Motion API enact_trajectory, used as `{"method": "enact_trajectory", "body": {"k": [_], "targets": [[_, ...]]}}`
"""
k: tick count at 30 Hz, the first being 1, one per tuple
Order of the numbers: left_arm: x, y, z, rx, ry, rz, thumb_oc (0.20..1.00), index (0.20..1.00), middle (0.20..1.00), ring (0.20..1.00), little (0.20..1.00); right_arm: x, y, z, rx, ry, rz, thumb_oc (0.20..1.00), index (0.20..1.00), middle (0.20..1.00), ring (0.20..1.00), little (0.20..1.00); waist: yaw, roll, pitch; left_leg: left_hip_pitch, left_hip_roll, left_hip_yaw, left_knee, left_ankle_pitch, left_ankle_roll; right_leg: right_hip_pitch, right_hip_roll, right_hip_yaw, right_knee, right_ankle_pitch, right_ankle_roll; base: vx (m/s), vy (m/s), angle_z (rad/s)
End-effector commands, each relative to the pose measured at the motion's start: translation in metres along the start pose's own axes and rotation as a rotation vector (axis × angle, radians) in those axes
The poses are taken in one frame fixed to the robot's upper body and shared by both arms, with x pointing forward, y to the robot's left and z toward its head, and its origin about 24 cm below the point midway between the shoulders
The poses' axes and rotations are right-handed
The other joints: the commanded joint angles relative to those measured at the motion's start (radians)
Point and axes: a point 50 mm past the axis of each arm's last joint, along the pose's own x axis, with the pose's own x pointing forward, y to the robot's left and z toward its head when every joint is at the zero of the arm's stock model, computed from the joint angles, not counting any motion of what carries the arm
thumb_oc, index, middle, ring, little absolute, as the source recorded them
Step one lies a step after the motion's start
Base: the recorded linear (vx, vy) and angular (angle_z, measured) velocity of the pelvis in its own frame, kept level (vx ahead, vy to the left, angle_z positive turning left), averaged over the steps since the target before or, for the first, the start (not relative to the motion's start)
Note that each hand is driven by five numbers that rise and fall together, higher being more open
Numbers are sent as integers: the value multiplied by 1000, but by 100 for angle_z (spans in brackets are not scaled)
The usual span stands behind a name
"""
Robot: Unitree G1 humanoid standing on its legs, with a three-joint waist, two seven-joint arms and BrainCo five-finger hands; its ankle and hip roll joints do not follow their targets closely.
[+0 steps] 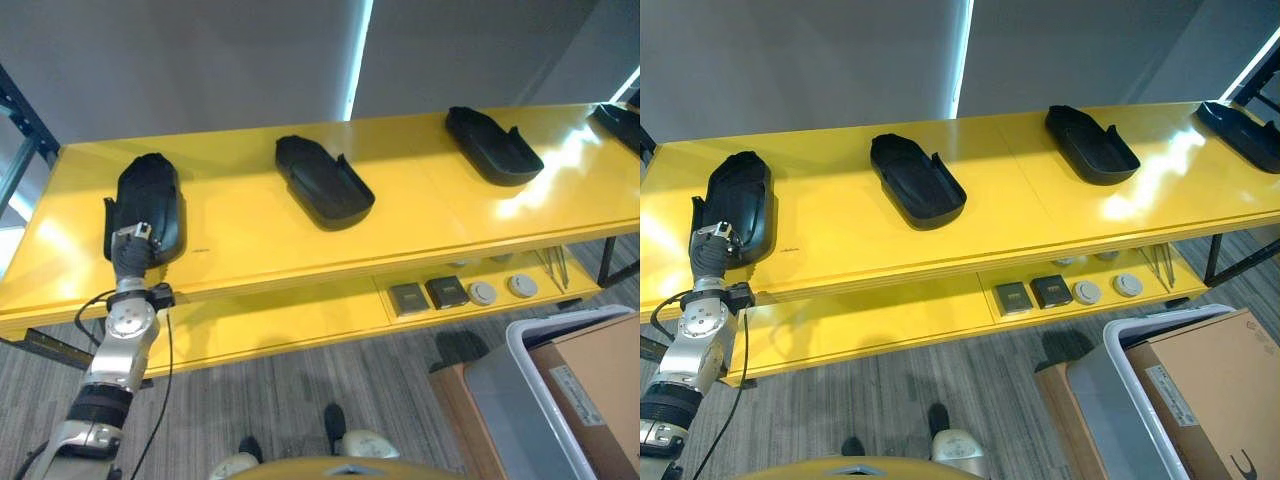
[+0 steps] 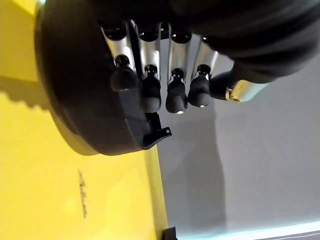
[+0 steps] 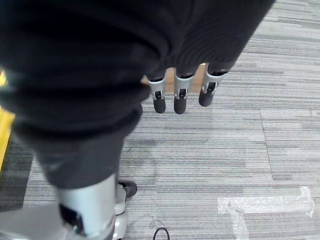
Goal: Move parts from the plastic box to the shelf.
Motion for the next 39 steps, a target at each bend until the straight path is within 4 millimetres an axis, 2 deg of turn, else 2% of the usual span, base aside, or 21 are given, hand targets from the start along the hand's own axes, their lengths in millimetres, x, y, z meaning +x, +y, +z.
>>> {"method": "enact_trajectory", "body": {"k": [1, 6, 13, 19, 28, 30, 34, 35, 36, 37, 39], "targets": [[12, -3, 5, 36, -23, 14, 200, 200, 200, 200, 200, 1, -14, -7, -62, 34, -25, 1000, 1000, 1000, 1000, 1000, -8, -5, 14, -82, 40, -21, 122, -67, 12, -1, -18, 8, 60, -83, 73, 0, 0, 0], [23, 11, 7, 91, -8, 75, 200, 200, 200, 200, 200, 1, -20, -9, -75, 38, -34, 1000, 1000, 1000, 1000, 1000, -15, -1, 16, -80, 43, -19, 123, -62, 11, 0, -20, 9, 62, -81, 75, 6, 3, 0], [46, 40, 15, 140, 14, 185, 200, 200, 200, 200, 200, 0, -29, -8, -107, 40, -38, 1000, 1000, 1000, 1000, 1000, -26, -2, 22, -85, 50, -21, 133, -57, 11, -7, -15, 19, 69, -75, 78, 8, -1, -4], [58, 47, 30, 146, -20, 167, 200, 200, 200, 200, 200, 0, -30, -6, -118, 34, -32, 1000, 1000, 1000, 1000, 1000, -26, -8, 28, -92, 54, -26, 141, -57, 13, -11, -11, 20, 71, -72, 80, -1, -17, 0], [49, 23, 39, 80, -85, 26, 200, 200, 200, 200, 200, 0, -22, -7, -117, 27, -13, 1000, 1000, 1000, 1000, 1000, -16, -13, 22, -83, 52, -35, 137, -58, 12, 5, -10, 12, 64, -75, 79, 1, -3, 0], [39, 9, 41, 46, -110, -49, 200, 200, 200, 200, 200, 0, -19, -7, -110, 28, -9, 1000, 1000, 1000, 1000, 1000, -10, -10, 15, -73, 48, -37, 125, -57, 10, 15, -11, 7, 56, -78, 78, 0, 0, 0], [28, -4, 45, 2, -151, -126, 200, 200, 200, 200, 200, -1, -16, -9, -98, 33, -8, 1000, 1000, 1000, 1000, 1000, -3, -6, 9, -64, 43, -40, 116, -57, 9, 26, -15, 0, 46, -79, 77, -3, 2, 1], [24, -8, 48, -21, -167, -147, 282, 282, 282, 282, 282, -1, -15, -8, -94, 34, -8, 1000, 1000, 1000, 1000, 1000, -1, -4, 6, -59, 41, -41, 111, -57, 9, 30, -16, -2, 42, -79, 77, -30, 19, 3], [16, -13, 53, -62, -193, -189, 931, 931, 931, 931, 931, -1, -14, -8, -85, 35, -12, 1000, 1000, 1000, 1000, 1000, 5, 1, 1, -52, 37, -42, 103, -58, 7, 38, -18, -8, 34, -80, 76, -32, 19, 2], [14, -13, 54, -69, -197, -196, 1000, 1000, 1000, 1000, 1000, -1, -14, -8, -83, 35, -13, 1000, 1000, 1000, 1000, 1000, 6, 2, 0, -51, 36, -43, 101, -58, 7, 39, -19, -9, 32, -81, 76, -44, 19, 1], [5, -18, 58, -124, -220, -242, 1000, 1000, 1000, 1000, 1000, -1, -13, -7, -73, 31, -16, 1000, 1000, 1000, 1000, 1000, 13, 7, -7, -42, 31, -45, 90, -58, 6, 47, -20, -15, 23, -81, 75, -46, 9, 6]]}}
